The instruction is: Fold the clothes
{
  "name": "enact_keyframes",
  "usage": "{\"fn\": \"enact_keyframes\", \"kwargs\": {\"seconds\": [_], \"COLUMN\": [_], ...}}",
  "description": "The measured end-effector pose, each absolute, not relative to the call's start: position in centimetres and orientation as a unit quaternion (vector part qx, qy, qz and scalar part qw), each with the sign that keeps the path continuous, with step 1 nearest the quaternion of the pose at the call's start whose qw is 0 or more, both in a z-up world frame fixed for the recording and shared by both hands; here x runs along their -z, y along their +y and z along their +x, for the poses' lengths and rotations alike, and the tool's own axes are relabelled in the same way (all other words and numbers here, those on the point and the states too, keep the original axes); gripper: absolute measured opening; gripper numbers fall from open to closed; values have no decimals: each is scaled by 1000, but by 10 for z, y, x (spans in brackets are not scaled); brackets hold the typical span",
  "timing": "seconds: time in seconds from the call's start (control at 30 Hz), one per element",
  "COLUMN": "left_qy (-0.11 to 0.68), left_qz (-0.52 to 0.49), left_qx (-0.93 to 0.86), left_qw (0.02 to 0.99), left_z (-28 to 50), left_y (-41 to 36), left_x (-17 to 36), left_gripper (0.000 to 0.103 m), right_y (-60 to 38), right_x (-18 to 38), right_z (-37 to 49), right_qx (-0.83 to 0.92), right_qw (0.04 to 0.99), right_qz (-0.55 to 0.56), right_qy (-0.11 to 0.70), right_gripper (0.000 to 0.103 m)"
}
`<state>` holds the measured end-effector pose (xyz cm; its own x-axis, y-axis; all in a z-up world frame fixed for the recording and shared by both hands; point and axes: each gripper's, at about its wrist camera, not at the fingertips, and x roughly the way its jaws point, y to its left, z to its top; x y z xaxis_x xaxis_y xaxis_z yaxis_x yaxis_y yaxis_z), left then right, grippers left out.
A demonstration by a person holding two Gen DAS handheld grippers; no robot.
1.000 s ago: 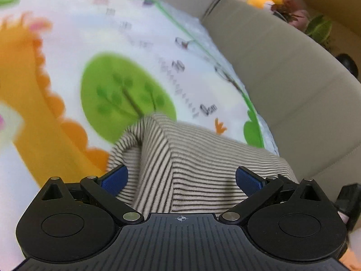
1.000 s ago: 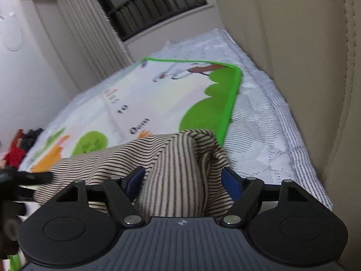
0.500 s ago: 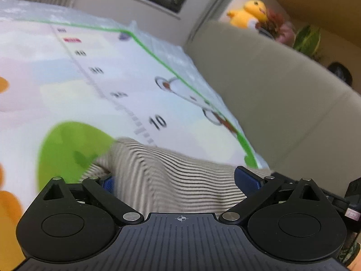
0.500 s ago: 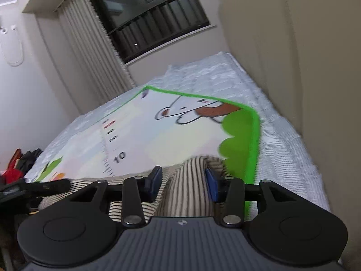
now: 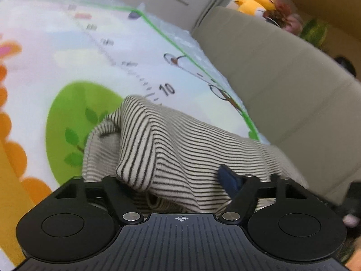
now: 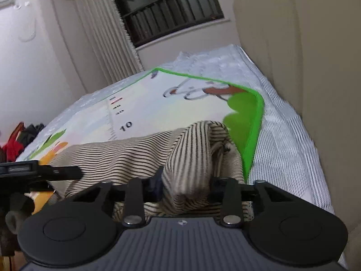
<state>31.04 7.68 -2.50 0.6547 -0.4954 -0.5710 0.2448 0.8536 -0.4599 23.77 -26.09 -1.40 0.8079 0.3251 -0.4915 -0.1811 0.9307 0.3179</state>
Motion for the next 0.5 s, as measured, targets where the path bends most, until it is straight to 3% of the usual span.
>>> {"fn": "enact_keyframes", "kwargs": {"seconds": [0.13,0.37,0.5], "left_qy": [333,286,296], "left_qz": [-147,-134,-129], "left_qx": [222,264,271], "left_qw": [905,912,907], "left_z": [289,229,194], "left_y": [75,81,84], "left_x": [5,-38,-28], "left_gripper": [54,53,54], "right_y": [-263,-271,-276], "right_x": [-7,-42,-28], "right_z": [219,168,144], "right_qx": [-150,-193,-190], "right_qw": [946,941,935], "right_qz": [127,145,147], "right_qy": [259,237,261], "right_gripper": [25,25,25]}}
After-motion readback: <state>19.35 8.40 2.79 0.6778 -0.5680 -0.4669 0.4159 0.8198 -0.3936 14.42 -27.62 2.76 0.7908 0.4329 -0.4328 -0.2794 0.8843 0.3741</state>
